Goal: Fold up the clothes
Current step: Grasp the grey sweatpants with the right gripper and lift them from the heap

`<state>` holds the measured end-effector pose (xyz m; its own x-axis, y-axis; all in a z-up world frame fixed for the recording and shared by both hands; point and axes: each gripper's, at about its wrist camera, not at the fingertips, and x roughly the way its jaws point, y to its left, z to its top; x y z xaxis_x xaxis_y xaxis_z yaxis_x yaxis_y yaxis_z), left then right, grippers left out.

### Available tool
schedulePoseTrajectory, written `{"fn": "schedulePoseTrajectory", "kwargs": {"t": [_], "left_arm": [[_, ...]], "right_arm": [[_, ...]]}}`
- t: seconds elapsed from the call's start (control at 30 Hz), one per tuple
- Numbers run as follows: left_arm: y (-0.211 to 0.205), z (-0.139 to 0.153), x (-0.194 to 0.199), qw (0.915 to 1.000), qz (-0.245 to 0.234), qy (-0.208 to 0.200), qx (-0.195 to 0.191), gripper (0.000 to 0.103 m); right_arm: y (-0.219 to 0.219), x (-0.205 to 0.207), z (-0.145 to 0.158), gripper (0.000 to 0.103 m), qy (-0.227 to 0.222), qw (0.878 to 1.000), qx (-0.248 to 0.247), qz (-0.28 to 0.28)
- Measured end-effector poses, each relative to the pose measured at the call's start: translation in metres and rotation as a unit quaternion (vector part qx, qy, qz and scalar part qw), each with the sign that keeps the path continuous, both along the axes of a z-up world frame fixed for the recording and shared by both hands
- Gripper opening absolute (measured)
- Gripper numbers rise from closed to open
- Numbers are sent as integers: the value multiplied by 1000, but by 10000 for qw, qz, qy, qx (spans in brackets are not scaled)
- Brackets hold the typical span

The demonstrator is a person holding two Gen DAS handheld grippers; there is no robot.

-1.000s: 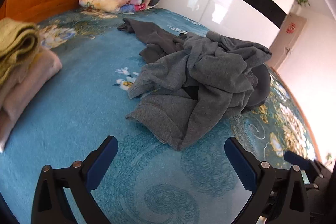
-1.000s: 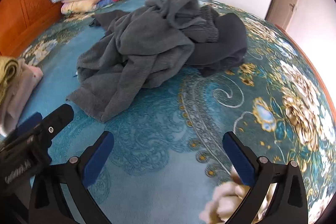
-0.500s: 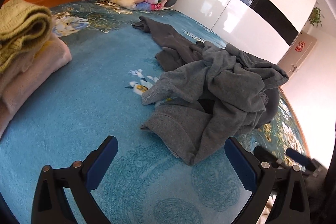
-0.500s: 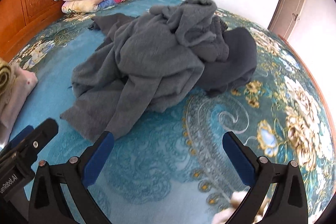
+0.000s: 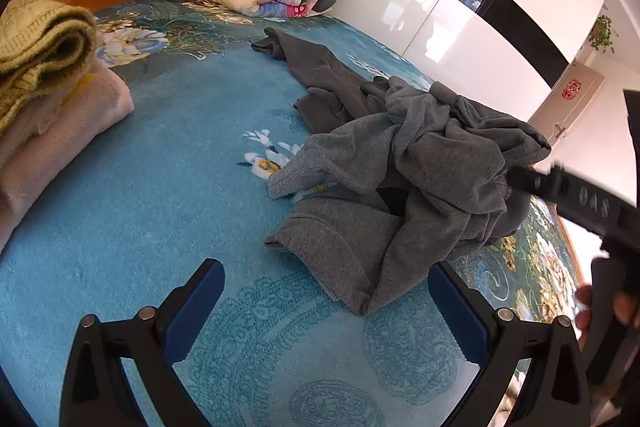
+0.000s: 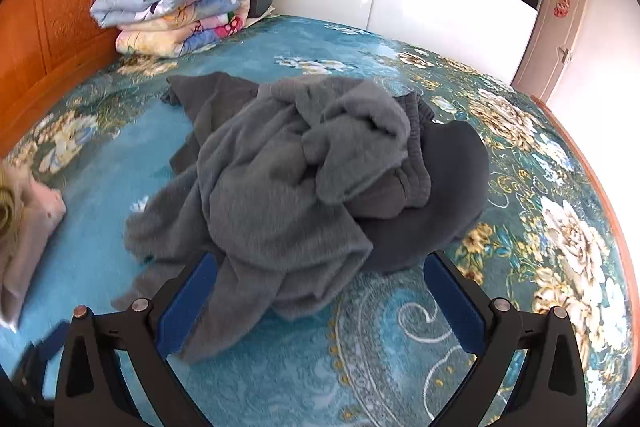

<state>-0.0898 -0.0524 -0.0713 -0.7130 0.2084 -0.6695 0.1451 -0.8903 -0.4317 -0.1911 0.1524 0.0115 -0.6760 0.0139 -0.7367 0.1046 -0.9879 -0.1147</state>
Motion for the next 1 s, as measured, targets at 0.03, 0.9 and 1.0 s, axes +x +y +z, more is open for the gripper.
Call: {"fn": "schedulePoseTrajectory", "kwargs": {"t": [0.03,0.9,1.0], "left_arm": [[0,-1,-1,10000,6,-15,9,103],[-17,-10,0,9995,143,-208,193,103],[-20,-12,3,9993,191,-279,188,103]], "right_arm": [[1,-5,2,103,3,10000,-45,-48],[40,-92,22,19,-686,9821,-1409,-1050],[43,-80,36,16,-618,9797,-1653,-954]]}}
